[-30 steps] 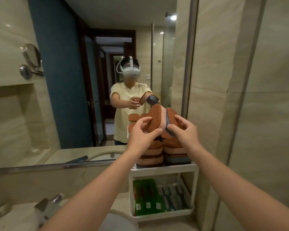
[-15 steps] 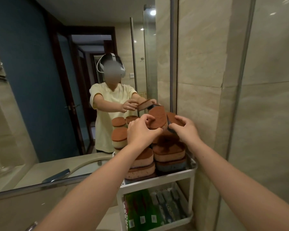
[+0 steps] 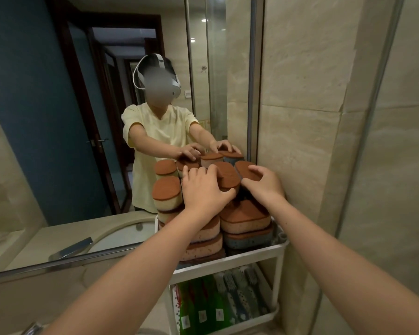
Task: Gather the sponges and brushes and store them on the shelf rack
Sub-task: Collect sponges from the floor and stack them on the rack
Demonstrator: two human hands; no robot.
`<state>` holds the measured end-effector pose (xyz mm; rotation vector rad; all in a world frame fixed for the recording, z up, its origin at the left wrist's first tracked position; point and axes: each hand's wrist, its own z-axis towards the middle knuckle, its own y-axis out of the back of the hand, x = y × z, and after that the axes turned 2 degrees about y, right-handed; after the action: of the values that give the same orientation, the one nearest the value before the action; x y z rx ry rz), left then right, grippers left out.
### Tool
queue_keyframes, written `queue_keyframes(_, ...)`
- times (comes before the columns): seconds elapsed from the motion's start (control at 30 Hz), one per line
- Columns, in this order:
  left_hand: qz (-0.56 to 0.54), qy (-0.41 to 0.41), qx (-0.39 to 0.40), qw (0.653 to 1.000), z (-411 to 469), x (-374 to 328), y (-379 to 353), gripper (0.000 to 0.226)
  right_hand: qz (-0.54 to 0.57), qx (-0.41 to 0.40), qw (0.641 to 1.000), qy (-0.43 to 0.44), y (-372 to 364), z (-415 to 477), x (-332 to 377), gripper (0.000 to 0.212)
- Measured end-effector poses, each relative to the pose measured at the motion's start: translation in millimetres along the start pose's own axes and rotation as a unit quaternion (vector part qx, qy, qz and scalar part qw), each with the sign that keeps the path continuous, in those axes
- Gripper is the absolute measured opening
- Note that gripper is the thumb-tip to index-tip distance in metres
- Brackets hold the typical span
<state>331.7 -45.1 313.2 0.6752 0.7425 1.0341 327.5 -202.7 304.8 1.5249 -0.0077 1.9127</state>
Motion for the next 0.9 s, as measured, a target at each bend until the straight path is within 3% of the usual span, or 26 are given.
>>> queue_keyframes(0.17,0.04,-0.012,-0.016,0.999,-3,5,-6,0.067,-0.036,0.009,0.999,0.009,-6,-2,2,0.049)
queue_keyframes(0.33,0.027,-0.03,0.001,0.999,-3,5,-5,0.058,-0.129,0.012,0.992,0.008,-7,-4,2,0.048)
queue_keyframes(0.5,0.008,-0.031,0.04,0.999,-1,8,6,0.052,-0.136,0.022,0.99,0.01,-4,-7,9,0.042)
queue_keyframes(0.63,-0.106,-0.009,0.011,0.994,-15,15,22,0.041,-0.053,-0.005,0.996,0.077,0,-22,20,0.032)
queue_keyframes(0.73,-0.245,0.034,-0.037,0.968,-37,22,38,0.026,0.033,-0.012,0.992,0.12,-3,-44,37,0.032)
queue_keyframes(0.9,-0.347,0.07,-0.127,0.927,-81,42,64,0.025,0.124,0.061,0.971,0.195,-26,-91,69,0.035)
